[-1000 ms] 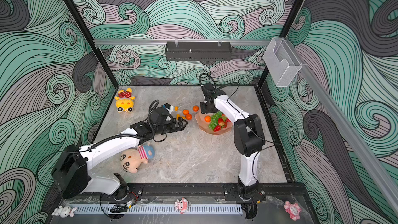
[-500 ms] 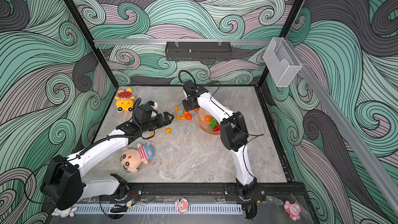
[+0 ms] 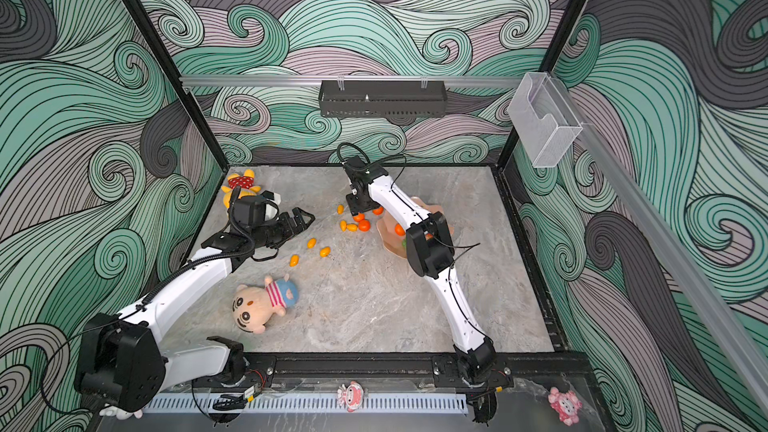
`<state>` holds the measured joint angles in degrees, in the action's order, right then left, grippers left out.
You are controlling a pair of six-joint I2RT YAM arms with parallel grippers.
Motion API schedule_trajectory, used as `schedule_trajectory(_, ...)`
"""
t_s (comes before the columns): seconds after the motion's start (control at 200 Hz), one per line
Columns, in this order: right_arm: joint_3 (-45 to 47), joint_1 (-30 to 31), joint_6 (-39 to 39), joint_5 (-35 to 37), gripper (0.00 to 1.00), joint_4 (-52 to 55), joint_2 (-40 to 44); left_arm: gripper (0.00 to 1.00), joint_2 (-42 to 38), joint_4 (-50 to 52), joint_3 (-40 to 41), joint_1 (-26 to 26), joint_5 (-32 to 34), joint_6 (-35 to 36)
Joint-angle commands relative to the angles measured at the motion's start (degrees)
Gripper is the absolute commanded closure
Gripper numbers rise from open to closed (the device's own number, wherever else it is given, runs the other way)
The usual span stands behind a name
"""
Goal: Arrange fruit in a fruit bowl
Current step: Pick up the fruit from the top-center of the table.
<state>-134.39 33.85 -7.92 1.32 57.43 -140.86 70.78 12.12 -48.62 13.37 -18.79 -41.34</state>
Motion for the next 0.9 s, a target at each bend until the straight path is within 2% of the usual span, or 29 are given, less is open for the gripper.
schedule_trajectory(0.0, -3.2, 0.0, -0.5, -1.7, 0.43, 3.2, -2.3, 0.01, 0.7, 1.9, -2.9, -2.1, -4.7, 1.0)
schedule_trajectory(0.45, -9.0, 0.1, -0.1, -3.7, 0.36, 6.7, -7.8, 0.01, 1.1, 4.5, -3.2, -8.7, -12.0, 2.0)
schedule_trajectory(0.896, -12.8, -0.1, -0.2, -3.2, 0.38, 8.1, -11.6, 0.02, 0.8, 5.5, -2.9, -10.3, -13.4, 2.4)
